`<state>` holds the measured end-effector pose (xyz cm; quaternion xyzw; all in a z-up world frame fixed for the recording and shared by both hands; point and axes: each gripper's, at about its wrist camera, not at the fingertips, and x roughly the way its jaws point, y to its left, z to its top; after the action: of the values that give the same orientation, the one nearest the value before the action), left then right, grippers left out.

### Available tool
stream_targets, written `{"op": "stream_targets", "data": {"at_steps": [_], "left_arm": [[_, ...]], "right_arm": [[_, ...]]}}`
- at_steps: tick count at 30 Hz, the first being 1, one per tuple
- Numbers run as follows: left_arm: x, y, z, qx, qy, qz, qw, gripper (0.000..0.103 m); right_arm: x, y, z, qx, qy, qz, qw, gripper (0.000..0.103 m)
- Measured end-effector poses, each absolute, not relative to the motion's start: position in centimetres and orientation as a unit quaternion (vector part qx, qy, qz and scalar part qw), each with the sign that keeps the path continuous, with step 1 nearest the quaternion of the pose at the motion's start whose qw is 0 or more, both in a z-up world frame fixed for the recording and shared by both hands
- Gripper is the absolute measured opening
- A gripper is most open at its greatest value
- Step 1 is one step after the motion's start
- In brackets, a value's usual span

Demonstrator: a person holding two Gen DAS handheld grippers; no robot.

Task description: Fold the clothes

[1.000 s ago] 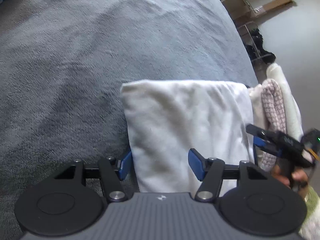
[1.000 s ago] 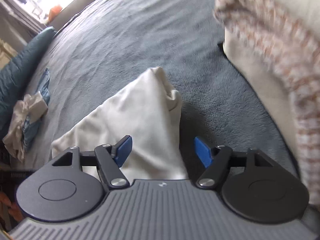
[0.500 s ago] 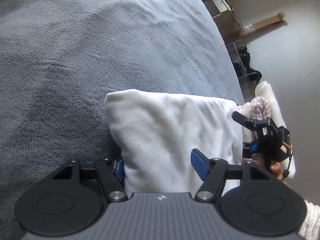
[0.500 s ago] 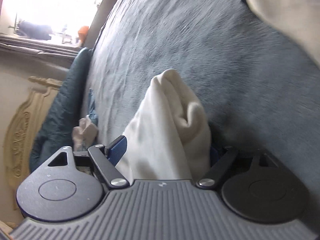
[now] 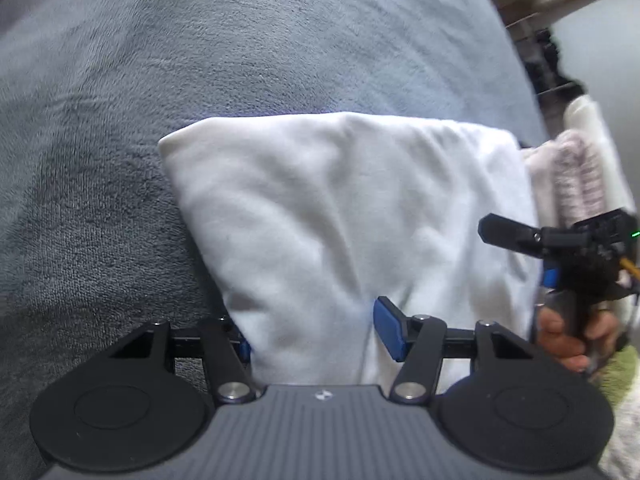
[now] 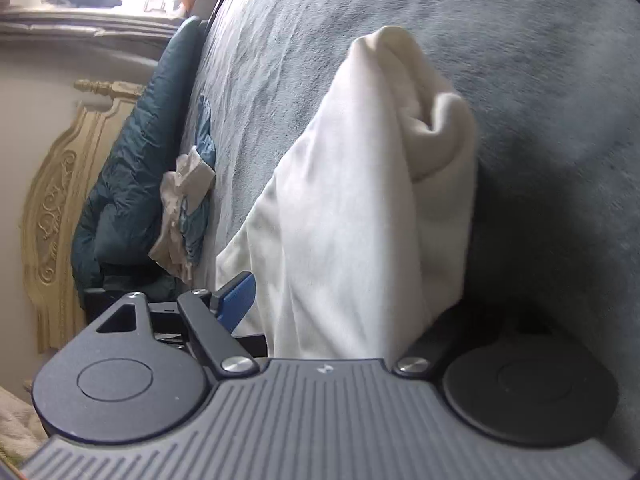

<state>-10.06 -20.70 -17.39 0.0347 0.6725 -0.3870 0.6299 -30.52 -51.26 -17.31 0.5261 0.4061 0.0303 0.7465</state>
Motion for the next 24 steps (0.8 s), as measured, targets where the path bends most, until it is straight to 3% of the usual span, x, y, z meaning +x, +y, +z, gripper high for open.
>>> {"op": "stream_targets", "data": {"at_steps": [8,24], "left_arm": [[-11.3,-21.6,-16.4,0.061,0.671,-0.337,0.657,0.058],[-13.1,-21.8,-14.9,0.111,0.649,-0.319,0.682,0.057]], "right_arm": [[-31.3,-51.8,-17.8,0.522,0.419,0.002,0.743,0.053],[-31.0,-51.5,-17.2,0.48,0.437,0.016,0.76,0.049]]}}
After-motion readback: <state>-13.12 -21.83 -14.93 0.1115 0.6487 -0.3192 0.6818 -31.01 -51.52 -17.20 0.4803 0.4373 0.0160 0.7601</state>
